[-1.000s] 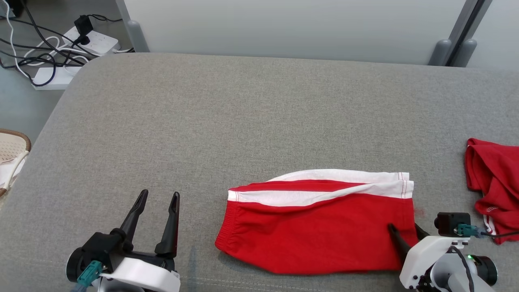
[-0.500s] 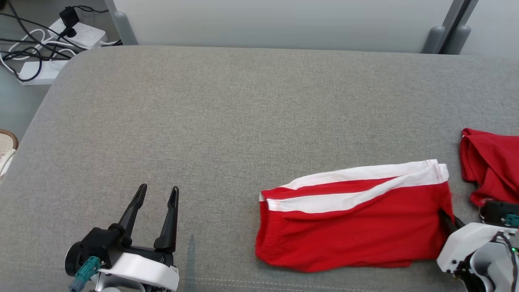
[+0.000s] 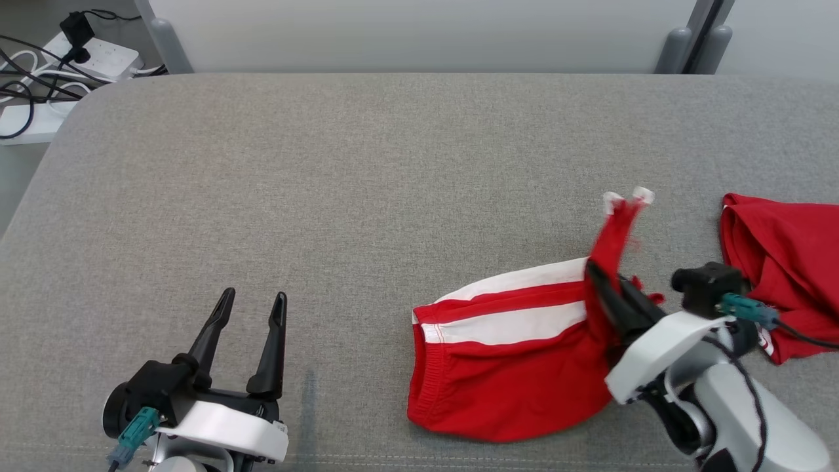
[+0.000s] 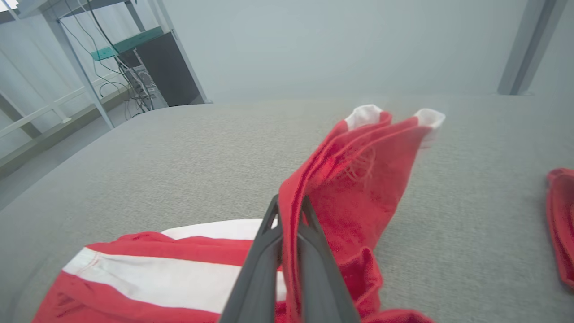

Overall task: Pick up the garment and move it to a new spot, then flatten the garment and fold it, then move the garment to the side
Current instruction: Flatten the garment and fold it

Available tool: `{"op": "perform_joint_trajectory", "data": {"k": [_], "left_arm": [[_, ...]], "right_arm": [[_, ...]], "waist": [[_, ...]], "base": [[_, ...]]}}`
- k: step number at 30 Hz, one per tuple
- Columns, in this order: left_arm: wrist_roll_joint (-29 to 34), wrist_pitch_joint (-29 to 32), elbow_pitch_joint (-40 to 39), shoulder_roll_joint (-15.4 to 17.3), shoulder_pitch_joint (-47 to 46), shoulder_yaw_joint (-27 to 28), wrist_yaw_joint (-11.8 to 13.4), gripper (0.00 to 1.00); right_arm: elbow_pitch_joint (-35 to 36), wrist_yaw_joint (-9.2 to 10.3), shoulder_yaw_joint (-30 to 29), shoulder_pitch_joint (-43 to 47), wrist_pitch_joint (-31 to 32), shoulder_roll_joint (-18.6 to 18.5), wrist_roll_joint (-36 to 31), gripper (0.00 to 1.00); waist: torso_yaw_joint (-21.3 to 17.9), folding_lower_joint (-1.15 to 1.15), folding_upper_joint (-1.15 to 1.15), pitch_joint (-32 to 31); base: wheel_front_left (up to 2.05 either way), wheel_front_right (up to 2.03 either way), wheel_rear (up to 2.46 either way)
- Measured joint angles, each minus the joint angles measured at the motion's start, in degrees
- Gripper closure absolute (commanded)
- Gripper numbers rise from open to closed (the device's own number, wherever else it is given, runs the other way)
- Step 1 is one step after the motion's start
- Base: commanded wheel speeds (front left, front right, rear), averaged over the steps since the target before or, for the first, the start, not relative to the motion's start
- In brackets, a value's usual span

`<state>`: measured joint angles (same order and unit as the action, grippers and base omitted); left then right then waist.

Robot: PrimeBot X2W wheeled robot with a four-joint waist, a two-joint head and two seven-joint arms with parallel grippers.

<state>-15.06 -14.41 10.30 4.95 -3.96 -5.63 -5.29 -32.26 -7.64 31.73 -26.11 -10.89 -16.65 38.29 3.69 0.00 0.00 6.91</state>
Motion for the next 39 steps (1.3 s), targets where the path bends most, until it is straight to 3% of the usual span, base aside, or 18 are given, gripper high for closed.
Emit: {"op": "perform_joint_trajectory", "data": {"k": [4, 7, 11, 16, 17, 18, 19, 22, 27, 33, 39], "left_arm": [[0.44, 0.00, 0.00, -0.13, -0.10, 0.11, -0.30, 0.00], [0.45, 0.00, 0.21, -0.19, -0.29, 0.04, -0.76, 0.00], [0.55, 0.00, 0.57, -0.31, -1.39, -0.10, -0.77, 0.00], [0.93, 0.00, 0.91, -0.55, -2.04, -0.69, -0.79, 0.00], [0.93, 0.00, 0.92, -0.54, -2.25, -0.71, -0.79, 0.00], [0.94, 0.00, 0.99, -0.57, -2.37, -0.73, -0.93, 0.00], [0.96, 0.00, 1.04, -0.62, -2.38, -0.74, -1.18, 0.00], [0.96, 0.00, 1.16, -0.66, -2.38, -0.69, -1.26, 0.00], [1.07, 0.00, 1.21, -0.77, -2.38, -0.15, -1.27, 0.00], [1.46, 0.00, 1.07, -0.63, -2.35, 1.12, -1.27, 0.00], [1.55, 0.00, 0.88, -0.42, -2.33, 1.96, -1.27, 0.00]], "right_arm": [[9.58, -0.01, 3.30, 2.32, 4.42, 3.15, -1.67, 1.00], [12.47, -0.01, 6.33, 3.74, 7.43, 6.10, -2.59, 1.00], [12.30, -0.01, 9.18, 4.02, 8.96, 9.43, -3.23, 1.00], [7.69, -0.01, 12.05, 2.57, 9.62, 10.96, -3.15, 1.00], [6.86, 0.00, 12.62, 2.01, 9.61, 11.23, -2.91, 0.69], [6.25, -0.01, 13.03, 1.55, 9.32, 11.41, -2.87, 0.10], [5.70, 0.00, 13.47, 1.12, 9.17, 11.51, -2.38, 0.00], [6.41, 0.00, 15.21, 0.44, 8.03, 11.72, 0.76, 0.00], [14.24, -0.01, 14.60, 0.46, 5.20, 9.79, 5.75, 0.00], [16.92, 0.00, 0.10, 2.79, 1.12, 0.51, 5.03, 0.00], [11.63, 0.14, -9.32, 7.31, -1.11, -1.35, -1.89, 0.00]], "waist": [[-0.37, 0.00, 0.00, 0.43], [-0.23, 0.00, 0.00, 0.69], [0.40, 0.00, 0.00, 1.12], [1.48, 0.00, 0.00, 1.75], [1.61, 0.00, 0.00, 1.89], [1.73, 0.00, 0.00, 1.99], [1.82, 0.00, 0.00, 2.05], [1.71, 0.00, 0.00, 2.25], [0.86, 0.00, 0.00, 2.27], [-0.88, 0.00, 0.00, 2.08], [-2.12, 0.00, 0.00, 1.94]], "base": [[0.00, 0.00, 0.00], [0.00, 0.00, 0.00], [0.00, 0.00, 0.00], [0.00, 0.00, 0.00], [0.00, 0.00, 0.00], [0.00, 0.00, 0.00], [0.00, 0.00, 0.00], [0.00, 0.00, 0.00], [0.00, 0.00, 0.00], [0.00, 0.00, 0.00], [0.00, 0.00, 0.00]]}}
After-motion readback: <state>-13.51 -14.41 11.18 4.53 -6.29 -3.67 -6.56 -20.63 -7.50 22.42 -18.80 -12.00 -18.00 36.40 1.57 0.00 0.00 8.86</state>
